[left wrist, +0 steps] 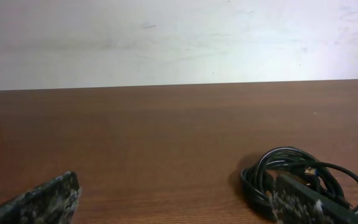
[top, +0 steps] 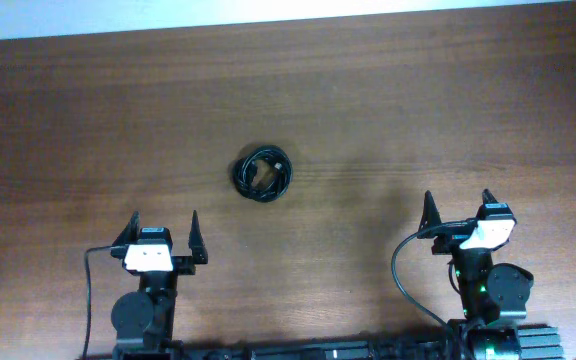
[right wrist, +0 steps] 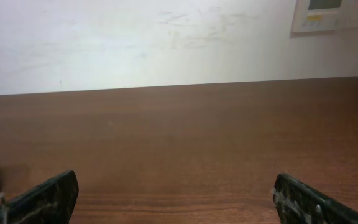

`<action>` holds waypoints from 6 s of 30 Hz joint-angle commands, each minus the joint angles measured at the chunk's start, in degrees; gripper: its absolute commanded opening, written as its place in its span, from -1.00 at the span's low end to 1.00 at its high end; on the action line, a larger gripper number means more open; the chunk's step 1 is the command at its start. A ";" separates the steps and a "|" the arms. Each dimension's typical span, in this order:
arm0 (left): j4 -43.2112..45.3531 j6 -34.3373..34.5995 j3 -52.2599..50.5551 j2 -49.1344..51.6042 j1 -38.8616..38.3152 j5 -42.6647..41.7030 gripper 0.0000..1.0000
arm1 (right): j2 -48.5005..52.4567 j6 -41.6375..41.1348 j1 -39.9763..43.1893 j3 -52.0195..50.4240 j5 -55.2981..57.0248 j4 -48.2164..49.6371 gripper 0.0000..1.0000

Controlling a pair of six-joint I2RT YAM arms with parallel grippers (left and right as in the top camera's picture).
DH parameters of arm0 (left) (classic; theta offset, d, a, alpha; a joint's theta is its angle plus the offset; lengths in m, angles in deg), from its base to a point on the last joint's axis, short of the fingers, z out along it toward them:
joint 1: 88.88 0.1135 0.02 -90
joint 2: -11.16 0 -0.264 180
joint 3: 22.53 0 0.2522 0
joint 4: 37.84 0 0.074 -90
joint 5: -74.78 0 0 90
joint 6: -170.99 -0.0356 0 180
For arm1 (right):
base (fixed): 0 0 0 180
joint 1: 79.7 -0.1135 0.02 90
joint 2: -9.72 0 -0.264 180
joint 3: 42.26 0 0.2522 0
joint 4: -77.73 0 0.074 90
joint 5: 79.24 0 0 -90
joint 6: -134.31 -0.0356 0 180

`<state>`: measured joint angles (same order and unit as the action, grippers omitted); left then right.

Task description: Untangle cables

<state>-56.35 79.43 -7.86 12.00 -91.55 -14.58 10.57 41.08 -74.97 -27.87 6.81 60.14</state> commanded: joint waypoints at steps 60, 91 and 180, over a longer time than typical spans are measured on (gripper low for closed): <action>-34.77 4.96 67.21 83.03 -16.46 -9.90 -1.00 | 1.77 -23.45 0.17 1.57 -42.16 2.97 0.97; -35.63 5.29 67.93 69.35 -9.79 -17.77 -1.00 | 82.79 -47.65 -26.77 34.21 -46.56 39.65 0.27; -18.45 17.46 67.76 90.66 -18.78 -9.79 0.79 | 71.87 -25.49 1.36 34.21 -46.84 4.61 0.97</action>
<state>-74.67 94.86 59.31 103.69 -110.83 -32.98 82.47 14.79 -73.05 6.11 -27.20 63.79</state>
